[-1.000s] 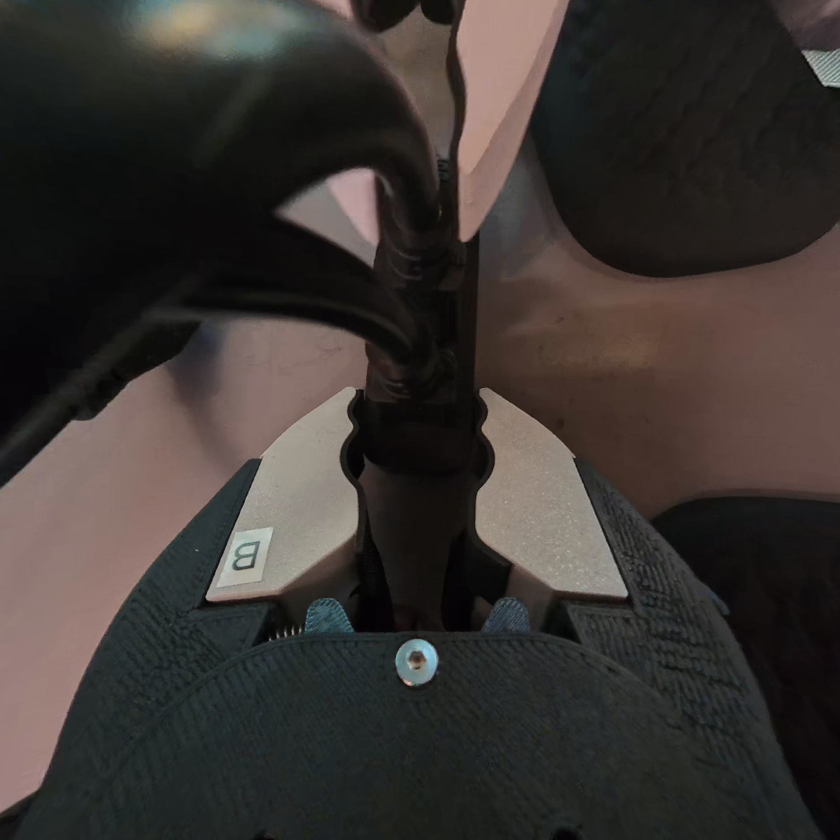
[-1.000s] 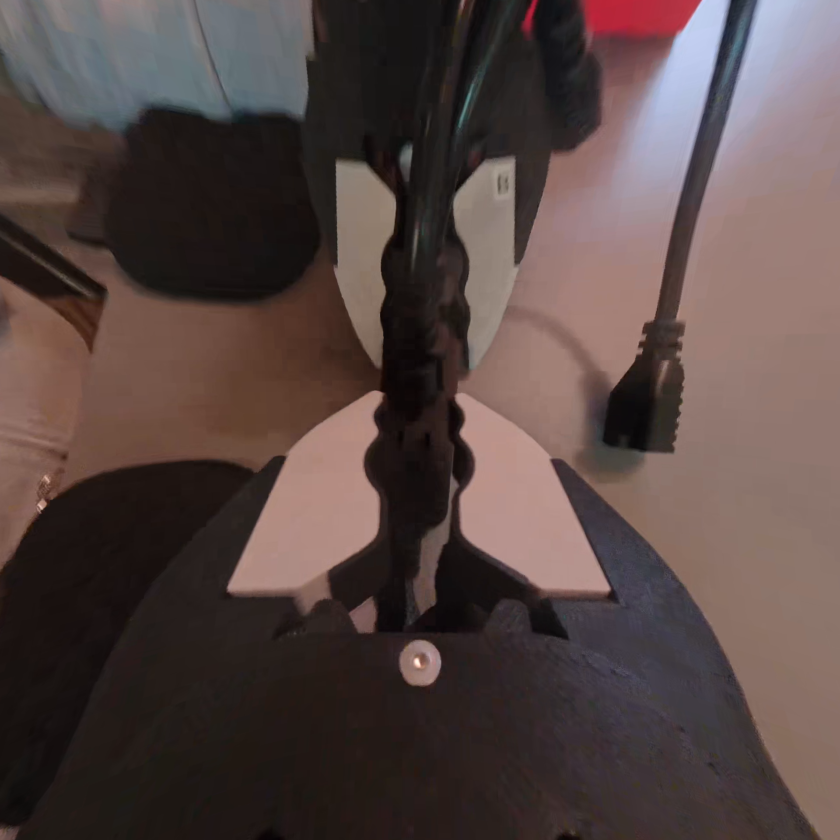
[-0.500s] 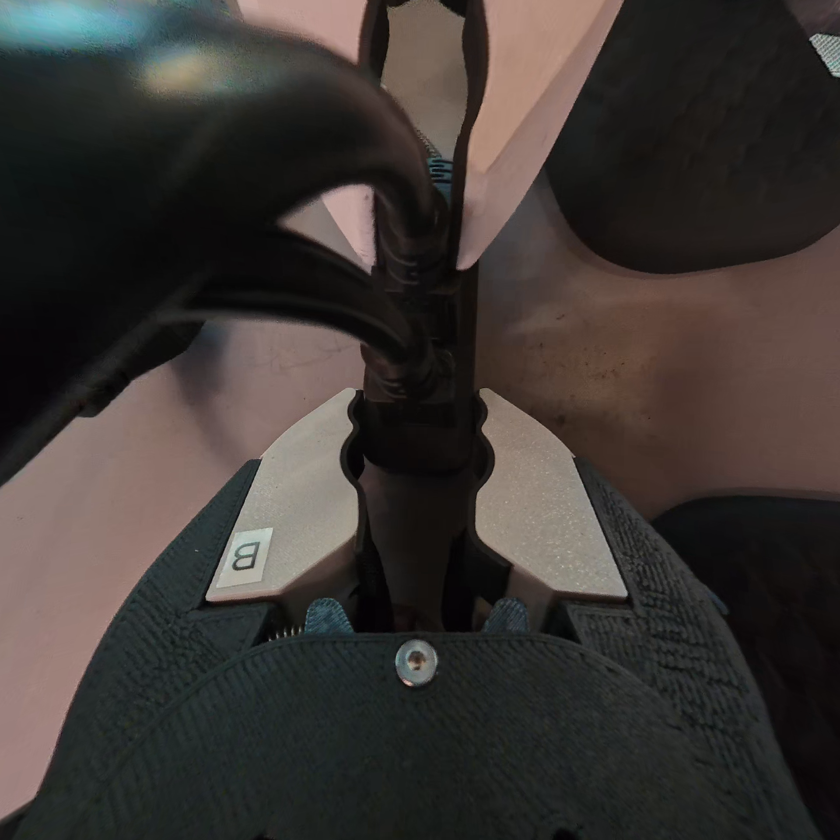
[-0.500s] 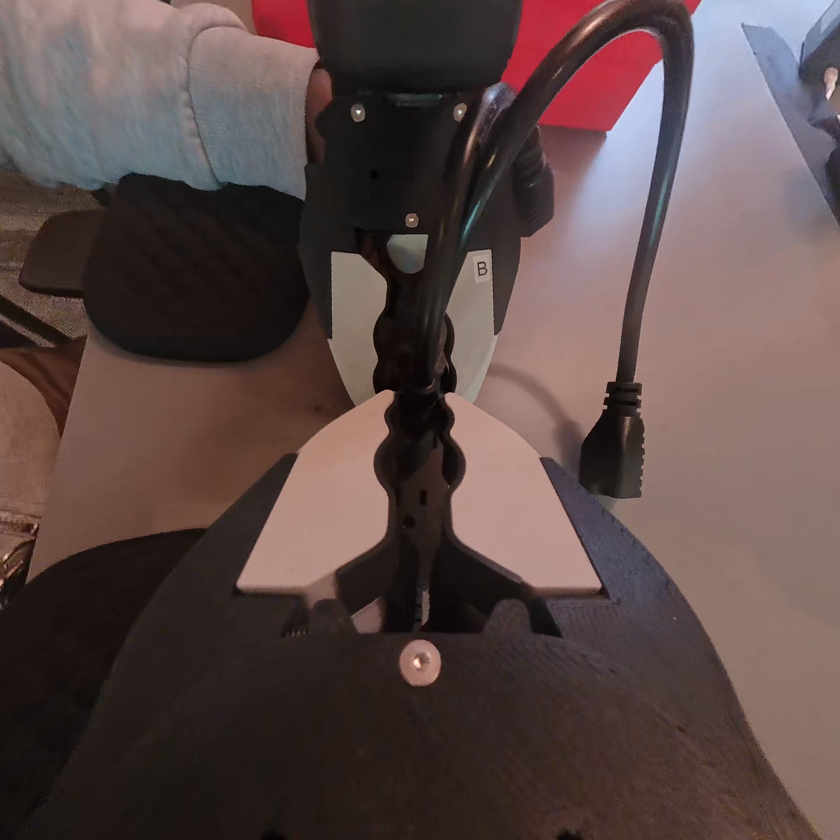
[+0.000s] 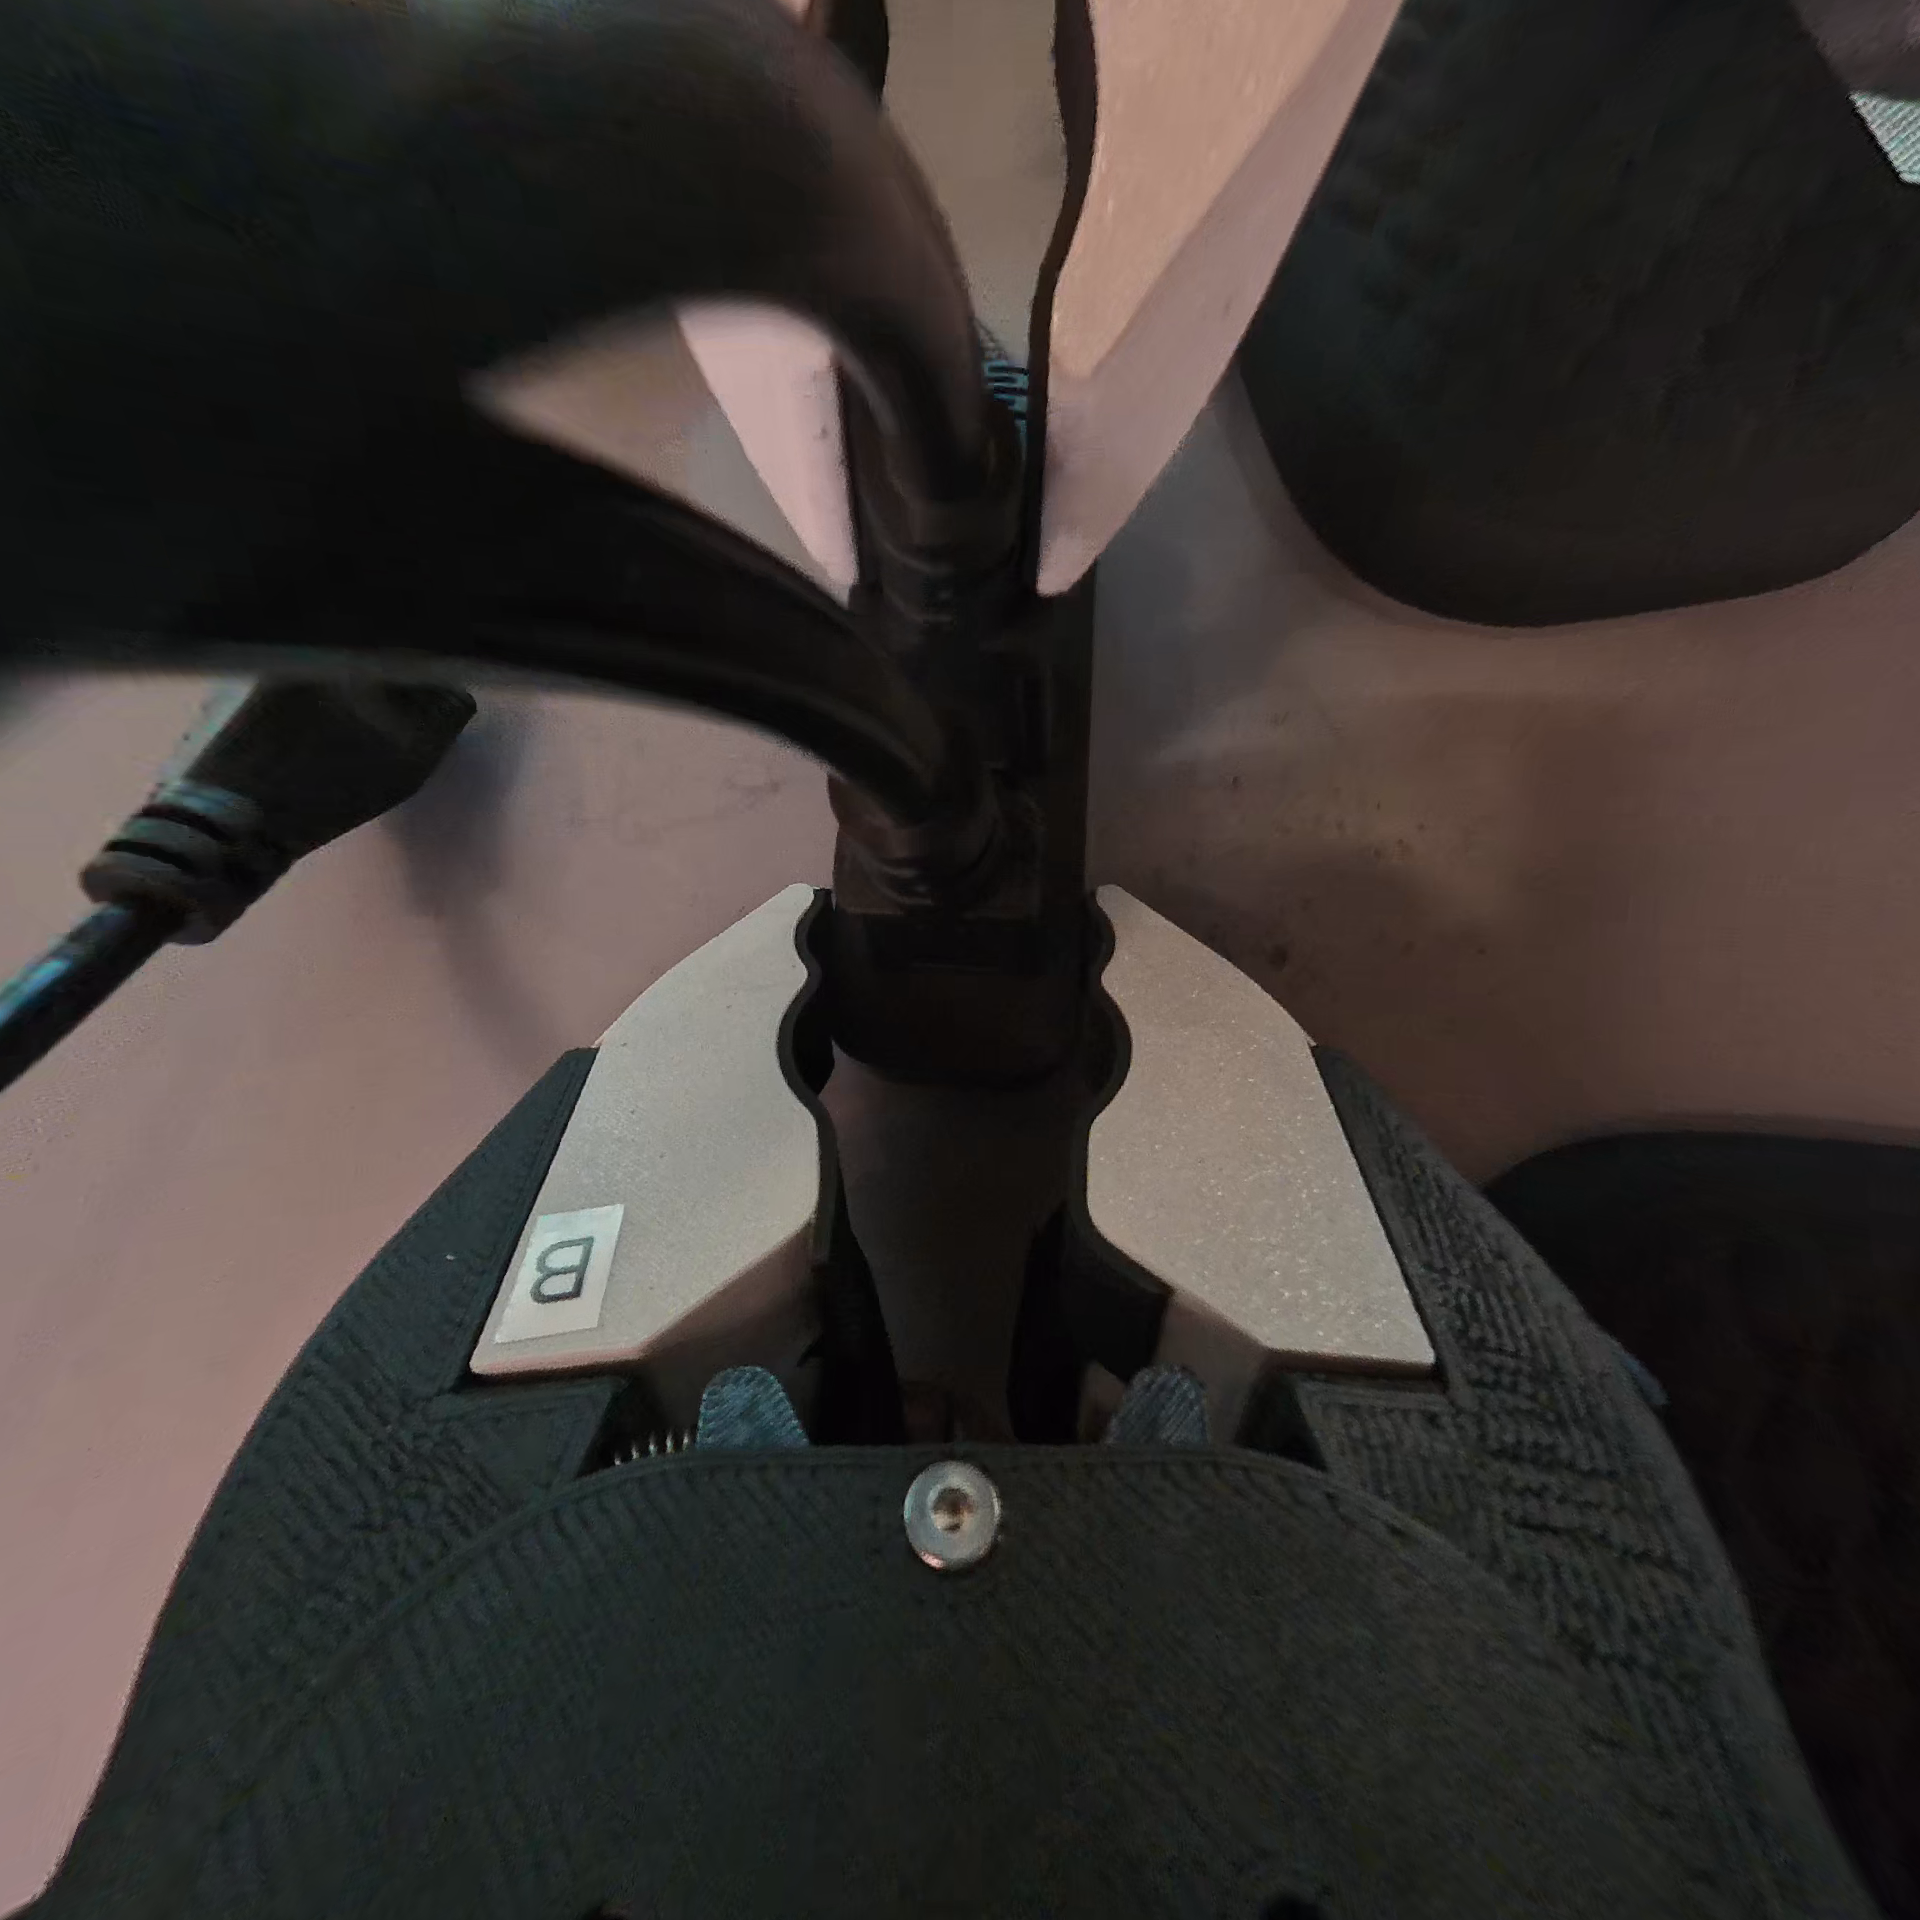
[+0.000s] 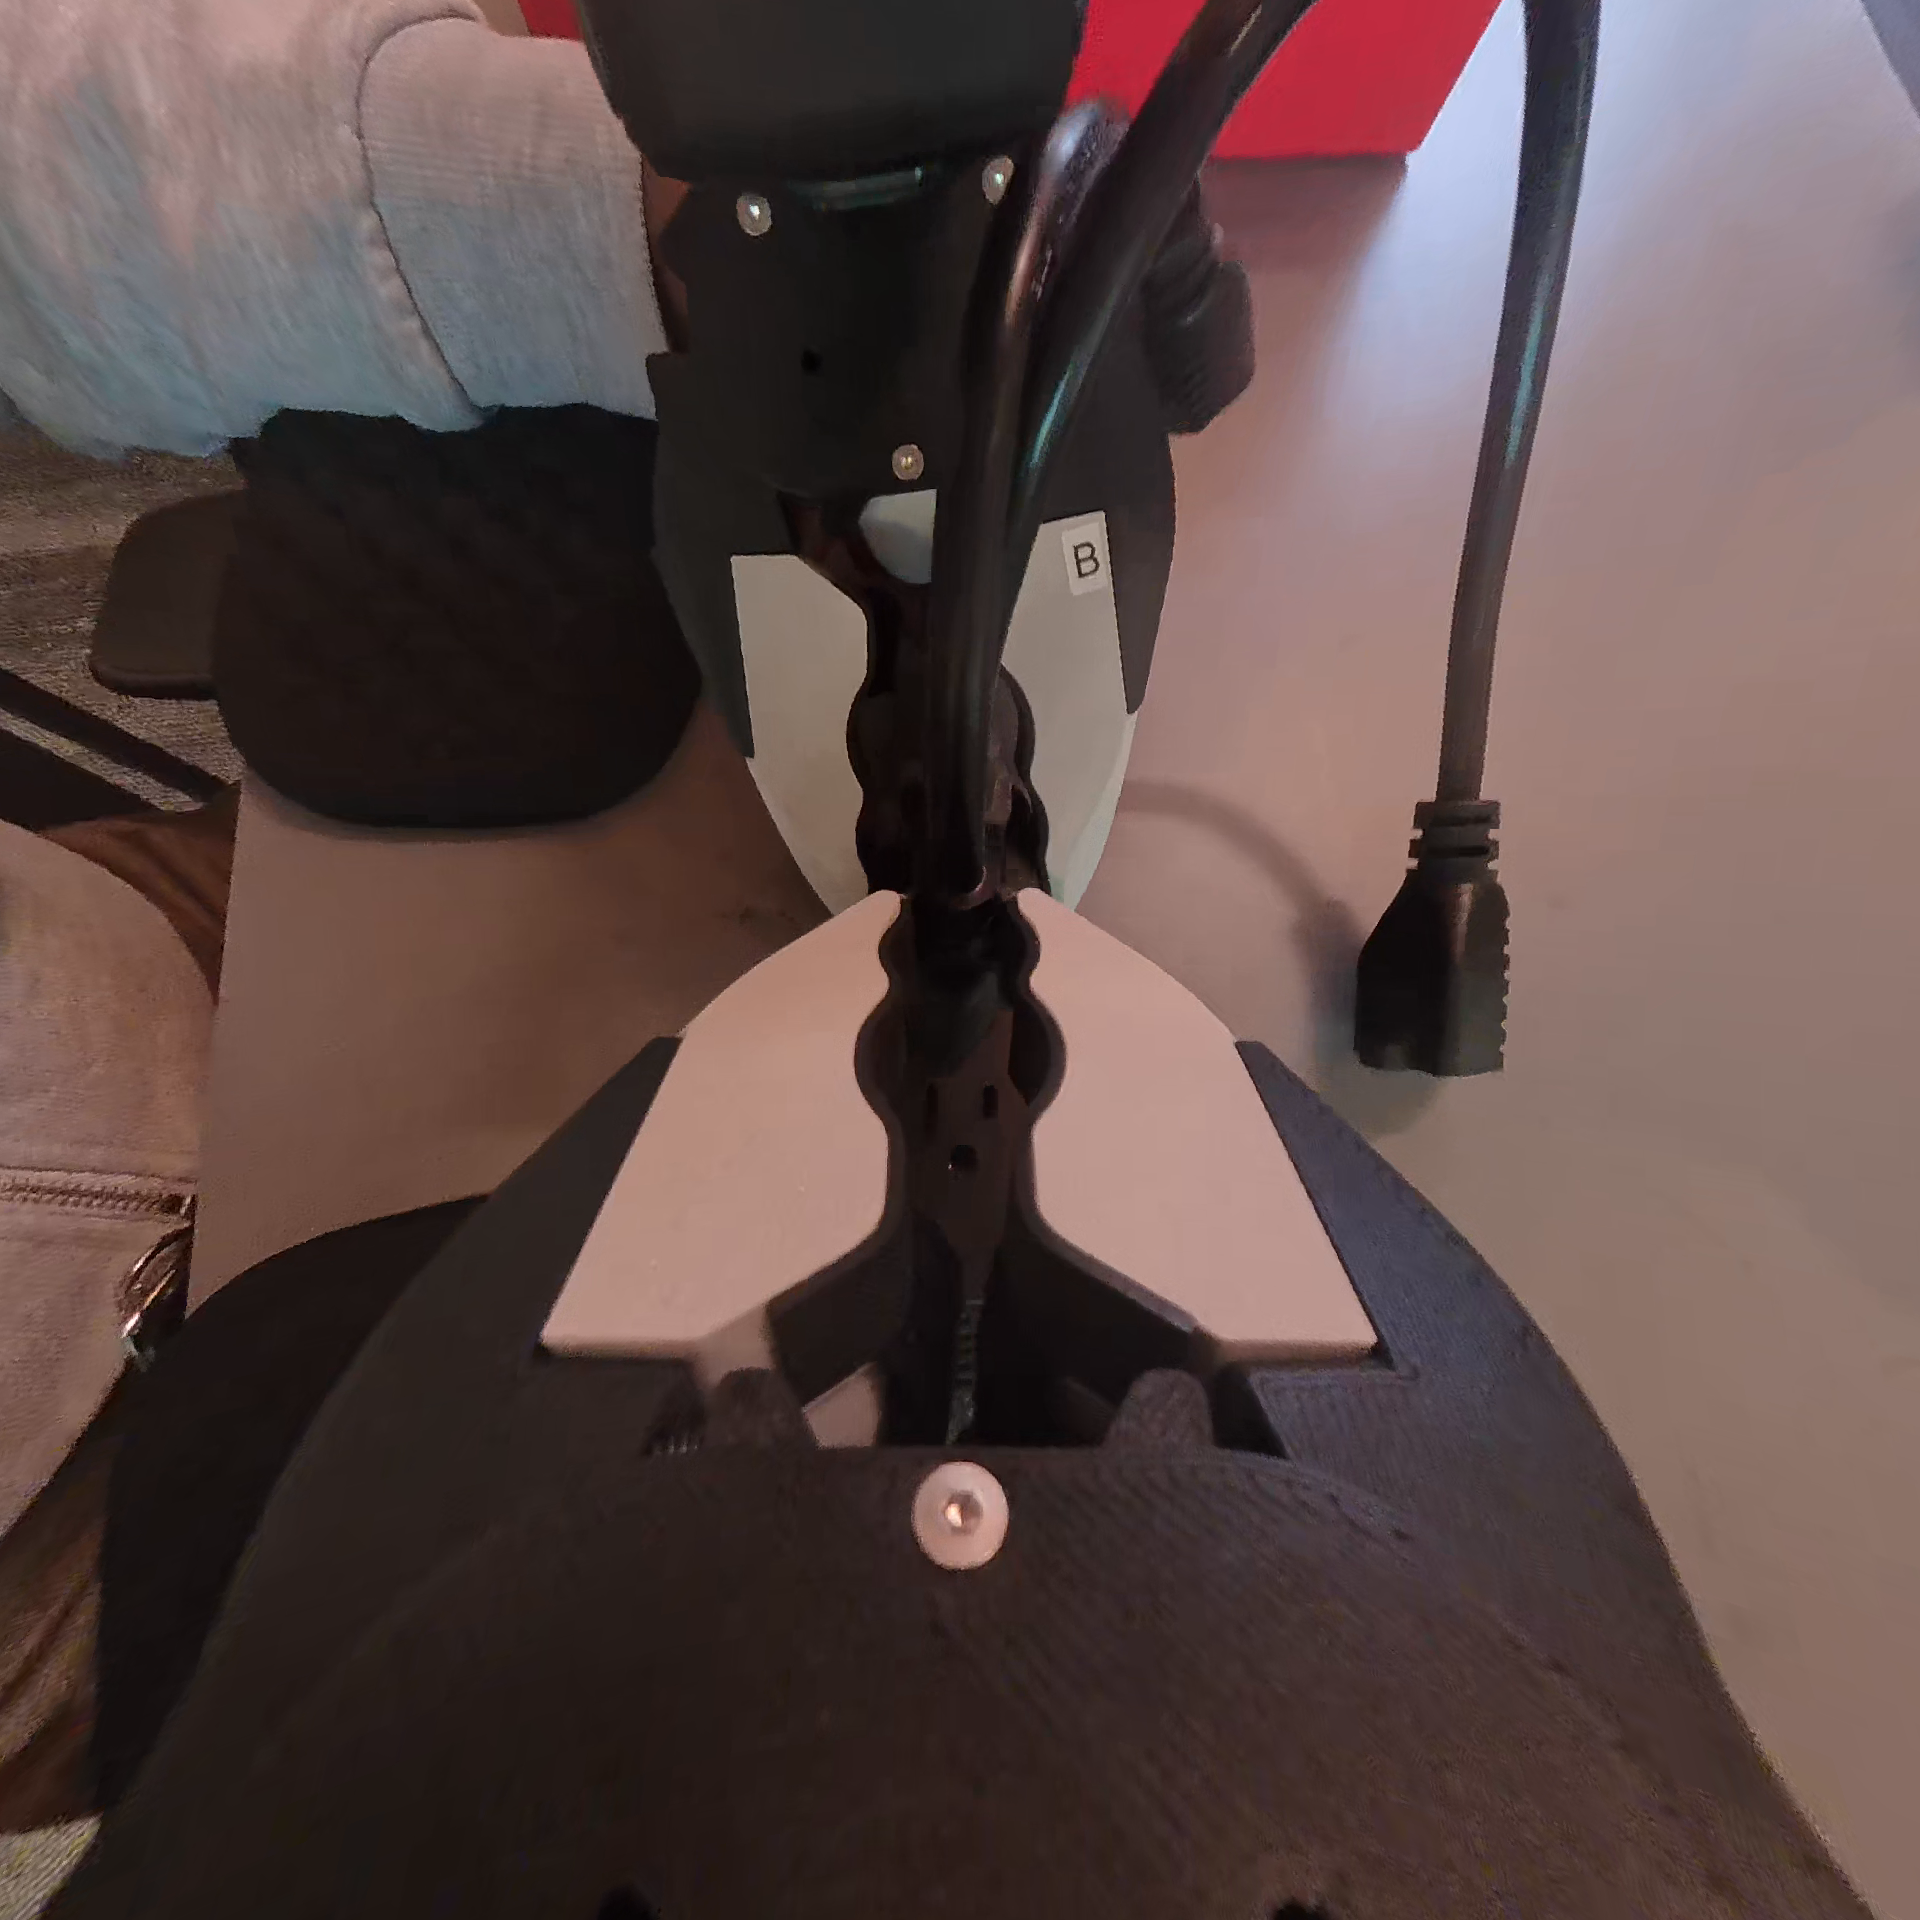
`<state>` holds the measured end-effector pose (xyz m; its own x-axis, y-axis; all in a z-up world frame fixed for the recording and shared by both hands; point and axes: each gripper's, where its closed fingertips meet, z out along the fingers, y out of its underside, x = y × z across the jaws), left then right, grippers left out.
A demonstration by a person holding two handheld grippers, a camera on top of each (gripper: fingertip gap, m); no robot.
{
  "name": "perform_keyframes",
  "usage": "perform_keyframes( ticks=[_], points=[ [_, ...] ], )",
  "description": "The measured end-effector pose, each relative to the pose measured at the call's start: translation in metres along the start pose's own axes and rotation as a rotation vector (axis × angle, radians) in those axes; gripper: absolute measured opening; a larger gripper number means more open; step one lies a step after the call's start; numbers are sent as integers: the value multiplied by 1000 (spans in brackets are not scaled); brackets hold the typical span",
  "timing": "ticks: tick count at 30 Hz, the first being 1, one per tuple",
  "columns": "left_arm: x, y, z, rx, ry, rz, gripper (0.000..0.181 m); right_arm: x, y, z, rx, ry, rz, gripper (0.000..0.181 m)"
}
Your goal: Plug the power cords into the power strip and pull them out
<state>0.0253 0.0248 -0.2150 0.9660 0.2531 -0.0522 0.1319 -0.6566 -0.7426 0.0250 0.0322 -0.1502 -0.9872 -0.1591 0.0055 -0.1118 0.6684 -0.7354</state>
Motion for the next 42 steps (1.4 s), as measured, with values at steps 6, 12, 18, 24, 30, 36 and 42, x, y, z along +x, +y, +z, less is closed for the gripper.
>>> perform_keyframes(
  ticks=[6,12,18,24,30,36,42],
  points=[
    [0,0,0,-2,7,-12,45,-1,-2,3,-41,37,-22,17],
    [2,-1,2,-4,15,-14,45,-2,-2,2,-39,31,-12,17],
    [4,-2,3,-3,18,-10,45,-3,2,-1,-50,9,29,17],
    [4,-1,2,-5,23,-9,46,-4,3,-3,-63,8,37,17],
    [4,-1,2,-6,26,-12,45,-4,2,-1,-66,14,22,17],
    [4,0,2,-7,29,-18,45,-3,0,1,-43,5,16,17],
    [4,0,2,-8,27,-22,45,-3,-1,2,-43,7,17,17]
  ],
)
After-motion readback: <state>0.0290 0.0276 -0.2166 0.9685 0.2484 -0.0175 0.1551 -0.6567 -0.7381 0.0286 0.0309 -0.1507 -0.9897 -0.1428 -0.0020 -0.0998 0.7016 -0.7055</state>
